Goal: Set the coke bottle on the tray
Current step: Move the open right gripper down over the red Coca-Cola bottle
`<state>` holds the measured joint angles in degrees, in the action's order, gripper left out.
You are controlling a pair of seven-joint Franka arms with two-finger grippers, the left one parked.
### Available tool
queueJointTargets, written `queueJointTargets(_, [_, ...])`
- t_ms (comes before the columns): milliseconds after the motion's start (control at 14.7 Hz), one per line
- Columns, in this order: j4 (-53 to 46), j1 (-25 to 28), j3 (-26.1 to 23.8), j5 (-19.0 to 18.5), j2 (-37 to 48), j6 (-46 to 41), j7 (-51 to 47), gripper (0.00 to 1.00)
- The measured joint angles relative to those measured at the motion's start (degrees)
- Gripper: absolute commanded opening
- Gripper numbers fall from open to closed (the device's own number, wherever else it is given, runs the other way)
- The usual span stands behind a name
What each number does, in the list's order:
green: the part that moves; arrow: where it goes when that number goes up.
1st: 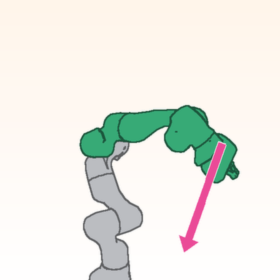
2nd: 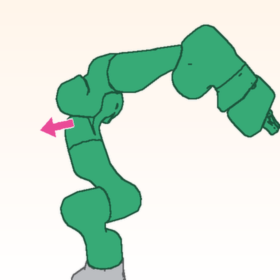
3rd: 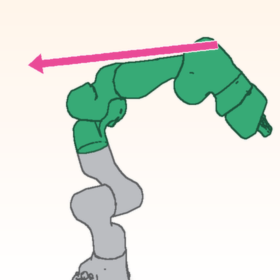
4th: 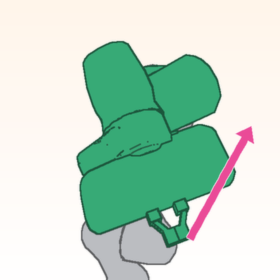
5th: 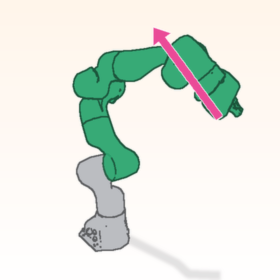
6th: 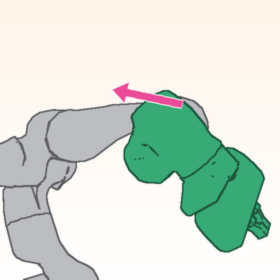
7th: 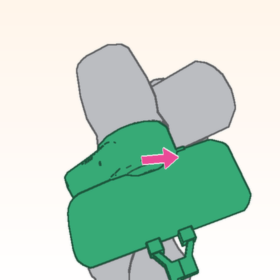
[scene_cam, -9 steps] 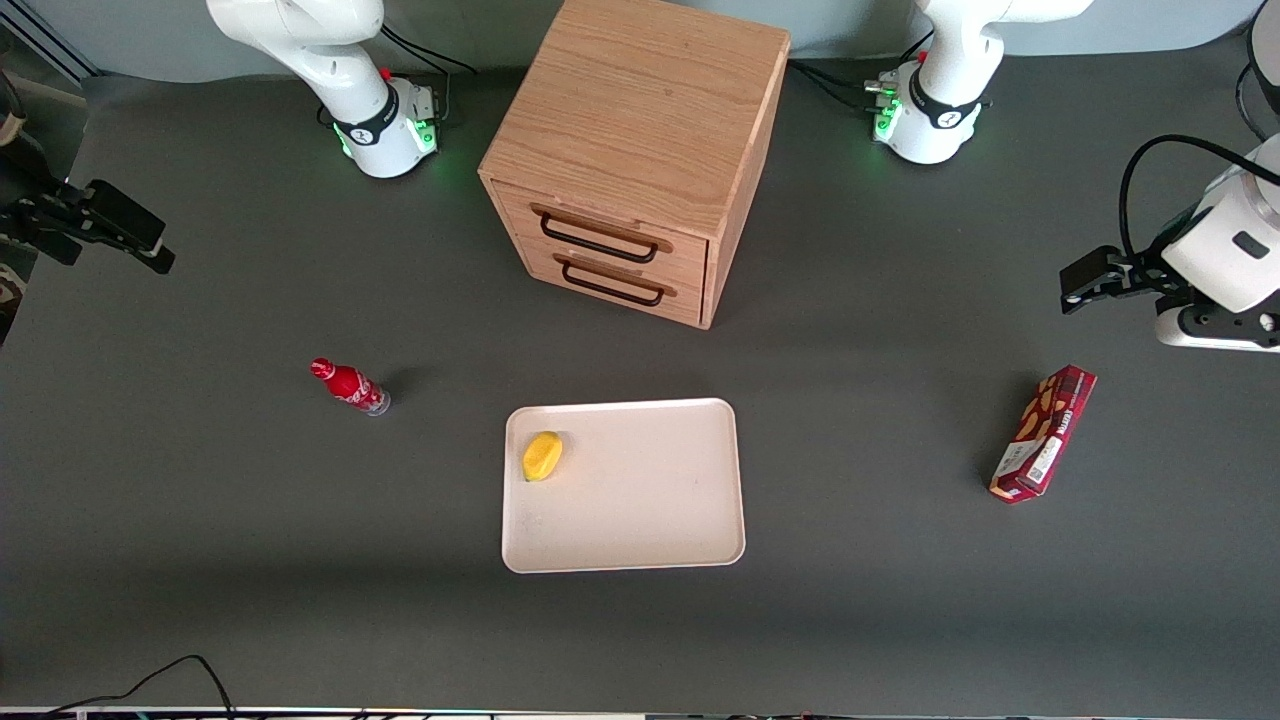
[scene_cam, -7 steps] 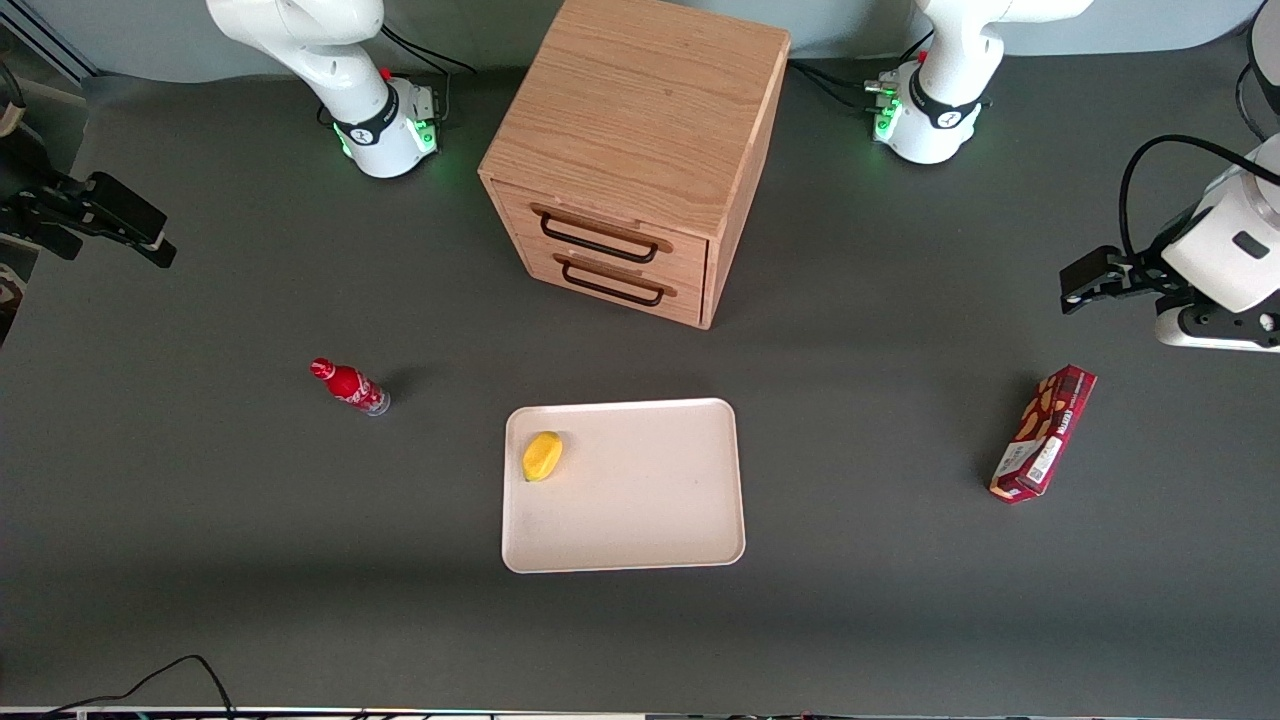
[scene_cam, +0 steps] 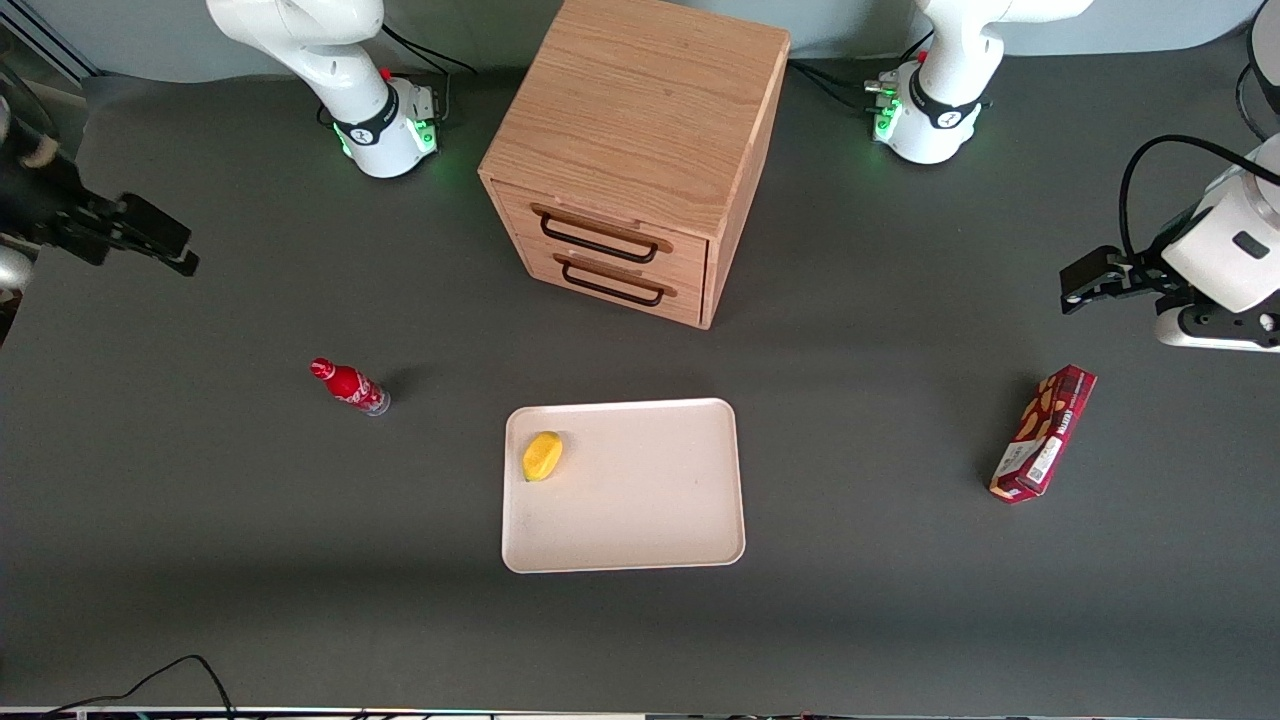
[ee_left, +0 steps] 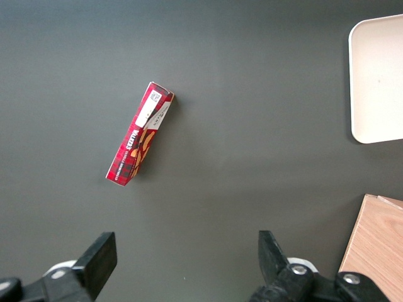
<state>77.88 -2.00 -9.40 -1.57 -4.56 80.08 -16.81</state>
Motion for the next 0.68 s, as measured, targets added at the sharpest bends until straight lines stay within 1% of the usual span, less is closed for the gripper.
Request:
queueJointTargets(136, [4.69, -0.25, 0.04, -0.09, -2.11, 4.97, -0.01, 1.0])
queueJointTargets(341, [13.13, -1.27, 0.21, -0.29, -4.43, 14.68, -0.02, 1.0])
queueJointTargets(682, [28.58, -2.82, 0.25, -0.31, -5.36, 30.46, -0.02, 1.0])
